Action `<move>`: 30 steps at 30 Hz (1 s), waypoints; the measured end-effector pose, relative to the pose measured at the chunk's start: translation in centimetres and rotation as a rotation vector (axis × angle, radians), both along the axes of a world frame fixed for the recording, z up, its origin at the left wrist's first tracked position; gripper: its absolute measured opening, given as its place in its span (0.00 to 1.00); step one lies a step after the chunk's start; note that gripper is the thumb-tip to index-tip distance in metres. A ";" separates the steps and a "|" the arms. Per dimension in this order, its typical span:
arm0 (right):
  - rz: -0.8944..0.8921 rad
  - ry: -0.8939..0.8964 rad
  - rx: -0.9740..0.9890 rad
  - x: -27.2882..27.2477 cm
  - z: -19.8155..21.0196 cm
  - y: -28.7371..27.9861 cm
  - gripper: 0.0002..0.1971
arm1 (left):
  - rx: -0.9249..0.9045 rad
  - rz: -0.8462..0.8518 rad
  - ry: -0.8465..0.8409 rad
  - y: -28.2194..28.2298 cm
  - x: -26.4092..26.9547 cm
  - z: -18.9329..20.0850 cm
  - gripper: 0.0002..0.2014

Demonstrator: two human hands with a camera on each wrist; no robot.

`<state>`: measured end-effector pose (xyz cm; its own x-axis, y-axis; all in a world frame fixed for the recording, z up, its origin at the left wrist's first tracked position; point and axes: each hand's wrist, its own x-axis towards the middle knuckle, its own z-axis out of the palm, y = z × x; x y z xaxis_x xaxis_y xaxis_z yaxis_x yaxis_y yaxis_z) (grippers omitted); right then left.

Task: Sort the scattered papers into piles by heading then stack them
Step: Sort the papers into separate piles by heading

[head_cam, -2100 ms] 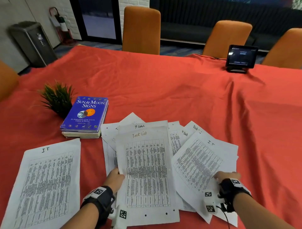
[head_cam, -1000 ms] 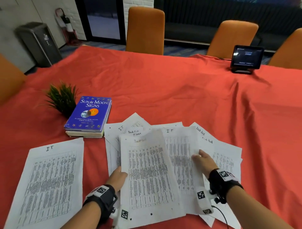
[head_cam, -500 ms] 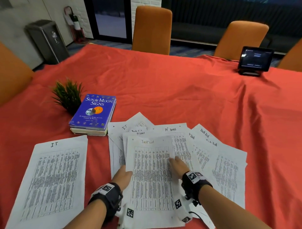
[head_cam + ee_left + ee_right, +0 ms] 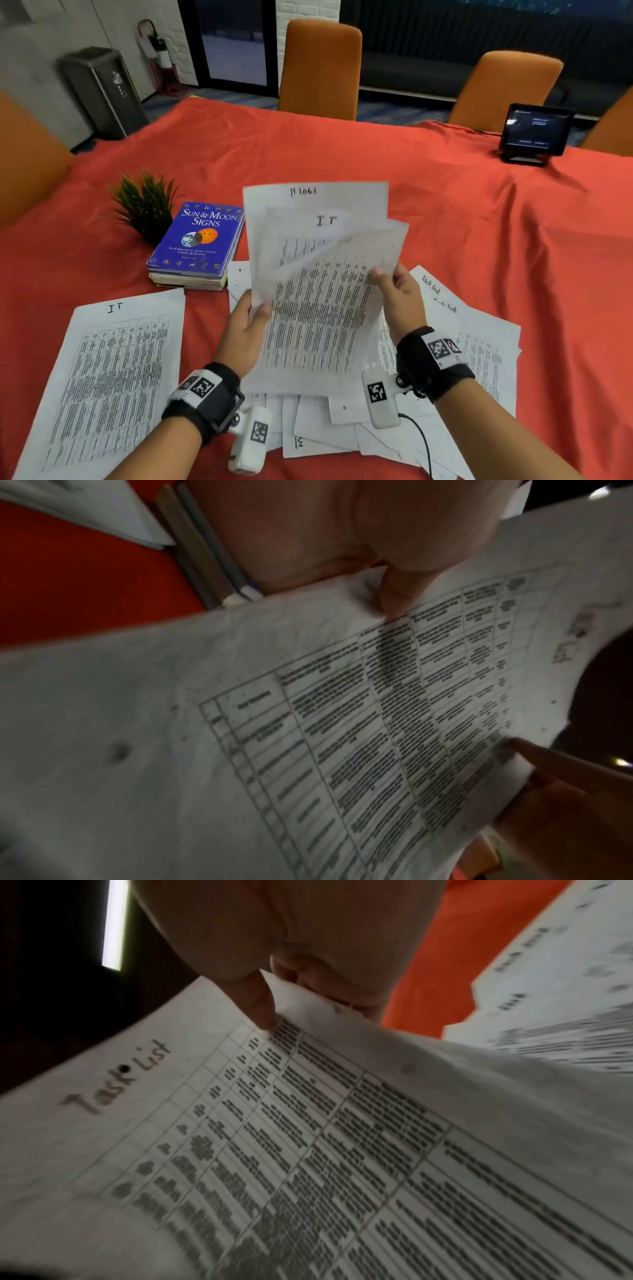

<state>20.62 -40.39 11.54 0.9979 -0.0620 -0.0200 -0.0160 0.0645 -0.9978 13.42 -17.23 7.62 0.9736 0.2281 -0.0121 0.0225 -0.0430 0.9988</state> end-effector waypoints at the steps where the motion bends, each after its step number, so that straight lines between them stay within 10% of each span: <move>1: -0.010 -0.071 0.017 -0.4 1.1 0.4 0.08 | 0.021 0.035 -0.046 0.1 0.3 0.6 0.10; 14: -0.009 -0.262 -0.003 -3.7 2.6 2.3 0.05 | -0.073 0.222 -0.217 -0.9 0.5 3.7 0.30; 30: -0.033 -0.127 -0.061 -3.5 0.3 3.3 0.14 | -0.008 0.187 -0.210 -1.5 1.4 2.8 0.13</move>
